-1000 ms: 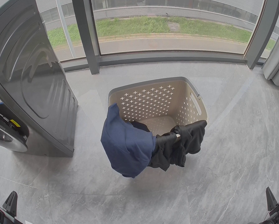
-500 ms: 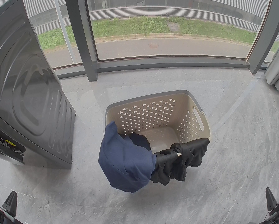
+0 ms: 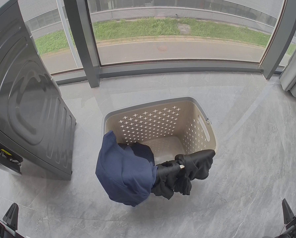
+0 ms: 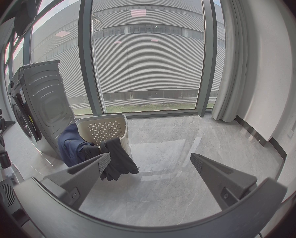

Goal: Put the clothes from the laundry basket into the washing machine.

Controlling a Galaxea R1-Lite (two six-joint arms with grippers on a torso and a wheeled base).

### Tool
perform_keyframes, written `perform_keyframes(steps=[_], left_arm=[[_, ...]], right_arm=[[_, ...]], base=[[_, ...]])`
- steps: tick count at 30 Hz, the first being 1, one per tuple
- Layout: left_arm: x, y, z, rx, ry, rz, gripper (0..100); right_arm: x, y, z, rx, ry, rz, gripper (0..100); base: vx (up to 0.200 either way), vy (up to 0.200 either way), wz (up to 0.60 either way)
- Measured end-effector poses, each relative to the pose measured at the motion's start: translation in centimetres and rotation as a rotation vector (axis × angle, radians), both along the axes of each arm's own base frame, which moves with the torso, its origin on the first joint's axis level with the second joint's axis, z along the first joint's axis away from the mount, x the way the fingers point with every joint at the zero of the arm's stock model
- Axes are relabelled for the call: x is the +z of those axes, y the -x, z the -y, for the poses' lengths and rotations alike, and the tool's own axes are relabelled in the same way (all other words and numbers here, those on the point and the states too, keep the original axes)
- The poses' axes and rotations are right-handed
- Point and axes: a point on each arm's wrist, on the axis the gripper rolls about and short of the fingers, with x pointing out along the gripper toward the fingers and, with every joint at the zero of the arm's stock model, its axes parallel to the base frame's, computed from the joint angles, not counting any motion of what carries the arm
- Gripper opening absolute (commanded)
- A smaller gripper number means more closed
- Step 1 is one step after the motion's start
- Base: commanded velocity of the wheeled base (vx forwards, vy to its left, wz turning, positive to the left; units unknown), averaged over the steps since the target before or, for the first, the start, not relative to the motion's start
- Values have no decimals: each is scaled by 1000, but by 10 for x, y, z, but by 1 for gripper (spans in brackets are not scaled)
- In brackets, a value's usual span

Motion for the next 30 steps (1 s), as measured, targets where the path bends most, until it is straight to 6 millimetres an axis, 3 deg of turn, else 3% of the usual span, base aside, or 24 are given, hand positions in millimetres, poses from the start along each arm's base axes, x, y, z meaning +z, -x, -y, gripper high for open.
perform_keyframes(steps=[7,13,19,25,30], left_arm=[[0,0,0,1,0,0,0],[0,0,0,1,0,0,0],[0,0,0,1,0,0,0],[0,0,0,1,0,0,0],[0,0,0,1,0,0,0]], right_arm=[[0,0,0,1,0,0,100],[0,0,0,1,0,0,100],[0,0,0,0,0,0,100],[0,0,0,1,0,0,100],[0,0,0,0,0,0,100]], base=[[200,0,0],[0,0,0],[200,0,0],[0,0,0],[200,0,0]])
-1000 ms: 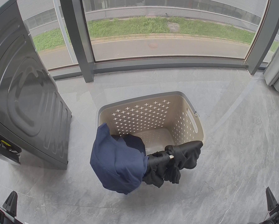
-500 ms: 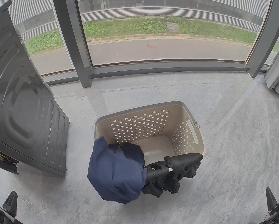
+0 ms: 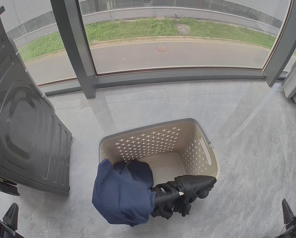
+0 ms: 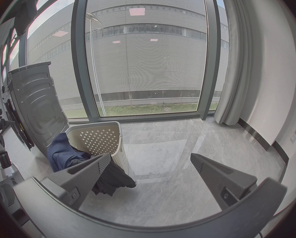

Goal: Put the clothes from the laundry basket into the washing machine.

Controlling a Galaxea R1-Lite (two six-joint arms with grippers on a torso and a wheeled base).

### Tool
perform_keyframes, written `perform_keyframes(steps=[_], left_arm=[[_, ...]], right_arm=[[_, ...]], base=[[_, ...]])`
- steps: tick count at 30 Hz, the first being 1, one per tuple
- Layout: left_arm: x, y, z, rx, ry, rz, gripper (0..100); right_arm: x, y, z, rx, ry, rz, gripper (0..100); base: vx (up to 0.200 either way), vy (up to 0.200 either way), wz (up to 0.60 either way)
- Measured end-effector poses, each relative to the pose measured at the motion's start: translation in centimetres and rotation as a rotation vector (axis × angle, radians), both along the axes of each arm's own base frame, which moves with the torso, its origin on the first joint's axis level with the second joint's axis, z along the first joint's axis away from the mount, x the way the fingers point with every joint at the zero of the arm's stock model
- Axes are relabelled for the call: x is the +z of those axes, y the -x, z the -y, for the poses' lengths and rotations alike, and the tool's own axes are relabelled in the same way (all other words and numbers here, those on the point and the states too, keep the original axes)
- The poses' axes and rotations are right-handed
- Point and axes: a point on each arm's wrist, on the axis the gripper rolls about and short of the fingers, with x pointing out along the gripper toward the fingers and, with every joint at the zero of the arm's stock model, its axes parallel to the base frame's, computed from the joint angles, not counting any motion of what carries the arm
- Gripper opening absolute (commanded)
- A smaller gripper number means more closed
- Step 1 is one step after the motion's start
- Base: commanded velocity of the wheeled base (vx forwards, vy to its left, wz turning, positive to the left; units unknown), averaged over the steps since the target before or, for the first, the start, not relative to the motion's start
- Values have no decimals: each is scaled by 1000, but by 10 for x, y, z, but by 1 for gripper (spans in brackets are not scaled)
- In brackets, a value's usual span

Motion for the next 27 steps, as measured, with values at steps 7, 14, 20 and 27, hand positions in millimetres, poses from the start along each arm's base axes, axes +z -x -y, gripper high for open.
perform_keyframes(steps=[7,14,20,27], left_arm=[[0,0,0,0,1,0,0],[0,0,0,0,0,0,0],[0,0,0,0,1,0,0],[0,0,0,1,1,0,0]], right_arm=[[0,0,0,0,0,0,100],[0,0,0,0,0,0,100],[0,0,0,0,0,0,100],[0,0,0,1,0,0,100]], base=[[29,0,0],[0,-171,0],[0,0,0],[57,0,0]])
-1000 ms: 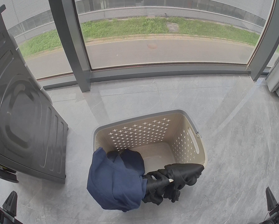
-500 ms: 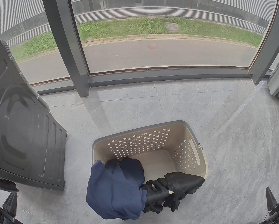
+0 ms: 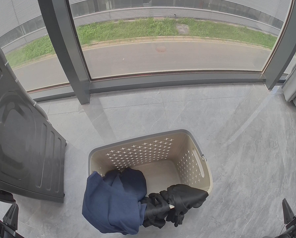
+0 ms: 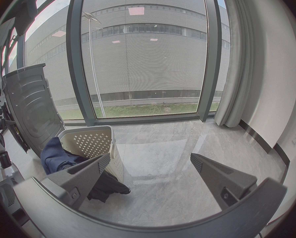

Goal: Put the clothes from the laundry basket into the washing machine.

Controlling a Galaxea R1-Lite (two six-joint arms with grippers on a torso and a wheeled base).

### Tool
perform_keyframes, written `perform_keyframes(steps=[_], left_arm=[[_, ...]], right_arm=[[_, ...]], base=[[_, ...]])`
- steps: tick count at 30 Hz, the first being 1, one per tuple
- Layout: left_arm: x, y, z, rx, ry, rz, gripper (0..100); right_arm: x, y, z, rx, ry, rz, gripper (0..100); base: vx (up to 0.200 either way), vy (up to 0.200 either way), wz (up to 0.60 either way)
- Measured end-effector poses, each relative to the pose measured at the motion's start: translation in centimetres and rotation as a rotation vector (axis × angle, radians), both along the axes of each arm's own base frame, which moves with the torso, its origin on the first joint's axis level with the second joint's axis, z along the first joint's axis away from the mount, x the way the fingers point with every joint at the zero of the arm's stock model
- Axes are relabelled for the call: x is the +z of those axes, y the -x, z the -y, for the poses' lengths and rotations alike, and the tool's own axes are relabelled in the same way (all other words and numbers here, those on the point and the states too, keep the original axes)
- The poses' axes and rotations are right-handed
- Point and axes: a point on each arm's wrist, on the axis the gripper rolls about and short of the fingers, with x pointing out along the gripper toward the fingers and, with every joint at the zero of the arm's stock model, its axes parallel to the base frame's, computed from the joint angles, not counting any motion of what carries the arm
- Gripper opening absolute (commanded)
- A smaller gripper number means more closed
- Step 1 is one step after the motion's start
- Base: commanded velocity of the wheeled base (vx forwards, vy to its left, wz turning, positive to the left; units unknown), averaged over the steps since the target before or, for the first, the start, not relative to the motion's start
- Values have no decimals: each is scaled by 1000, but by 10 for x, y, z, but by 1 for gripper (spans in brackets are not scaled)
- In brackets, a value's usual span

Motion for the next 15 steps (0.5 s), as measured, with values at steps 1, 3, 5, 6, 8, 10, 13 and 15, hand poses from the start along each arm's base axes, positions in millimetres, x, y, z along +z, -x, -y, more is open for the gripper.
perform_keyframes(steps=[1,3,5,6,8,10,13,15], left_arm=[[0,0,0,0,0,0,0],[0,0,0,-1,0,0,0],[0,0,0,-1,0,0,0],[0,0,0,-1,0,0,0],[0,0,0,0,0,0,0],[0,0,0,-1,0,0,0],[0,0,0,0,0,0,0],[0,0,0,-1,0,0,0]], right_arm=[[0,0,0,-1,0,1,100],[0,0,0,-1,0,0,100],[0,0,0,-1,0,0,100],[0,0,0,-1,0,0,100],[0,0,0,-1,0,0,100],[0,0,0,-1,0,0,100],[0,0,0,-1,0,0,100],[0,0,0,-1,0,0,100]], base=[[200,0,0],[200,0,0],[100,0,0],[0,0,0],[0,0,0],[0,0,0],[0,0,0],[200,0,0]])
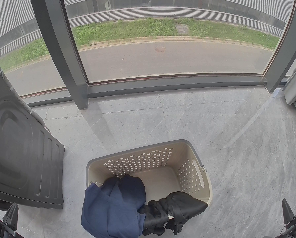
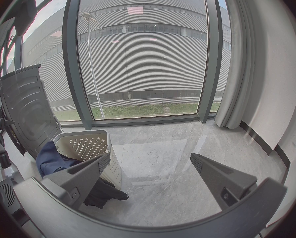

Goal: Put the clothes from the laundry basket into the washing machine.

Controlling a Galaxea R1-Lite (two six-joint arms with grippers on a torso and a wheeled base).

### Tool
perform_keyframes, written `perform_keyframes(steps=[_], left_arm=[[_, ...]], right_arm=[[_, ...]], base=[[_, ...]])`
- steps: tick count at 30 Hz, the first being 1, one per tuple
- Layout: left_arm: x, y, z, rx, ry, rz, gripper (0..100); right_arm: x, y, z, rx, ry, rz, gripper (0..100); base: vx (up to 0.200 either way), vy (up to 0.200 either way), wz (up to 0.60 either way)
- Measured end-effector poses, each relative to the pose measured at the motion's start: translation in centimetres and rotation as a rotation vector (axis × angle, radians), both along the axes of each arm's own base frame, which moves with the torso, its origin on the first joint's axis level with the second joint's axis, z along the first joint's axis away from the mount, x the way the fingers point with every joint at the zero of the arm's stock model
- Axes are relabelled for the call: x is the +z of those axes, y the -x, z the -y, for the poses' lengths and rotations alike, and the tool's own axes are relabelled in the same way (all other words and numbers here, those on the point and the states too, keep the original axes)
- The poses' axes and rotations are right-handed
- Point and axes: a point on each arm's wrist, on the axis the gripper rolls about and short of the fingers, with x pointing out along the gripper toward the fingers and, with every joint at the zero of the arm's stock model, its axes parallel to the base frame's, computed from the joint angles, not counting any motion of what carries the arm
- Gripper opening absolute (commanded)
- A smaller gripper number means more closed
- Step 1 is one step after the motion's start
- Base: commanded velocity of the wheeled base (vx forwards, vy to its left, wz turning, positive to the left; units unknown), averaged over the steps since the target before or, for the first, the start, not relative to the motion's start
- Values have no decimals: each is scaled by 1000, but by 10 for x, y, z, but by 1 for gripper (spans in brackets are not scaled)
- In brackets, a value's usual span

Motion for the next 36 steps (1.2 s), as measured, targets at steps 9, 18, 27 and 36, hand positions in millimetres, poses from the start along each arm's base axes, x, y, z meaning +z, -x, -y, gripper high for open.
perform_keyframes(steps=[9,18,27,36], left_arm=[[0,0,0,2,0,0,0],[0,0,0,2,-1,0,0],[0,0,0,1,0,0,0],[0,0,0,2,0,0,0]], right_arm=[[0,0,0,0,0,0,100],[0,0,0,0,0,0,100],[0,0,0,0,0,0,100],[0,0,0,0,0,0,100]], base=[[89,0,0],[111,0,0],[22,0,0],[178,0,0]])
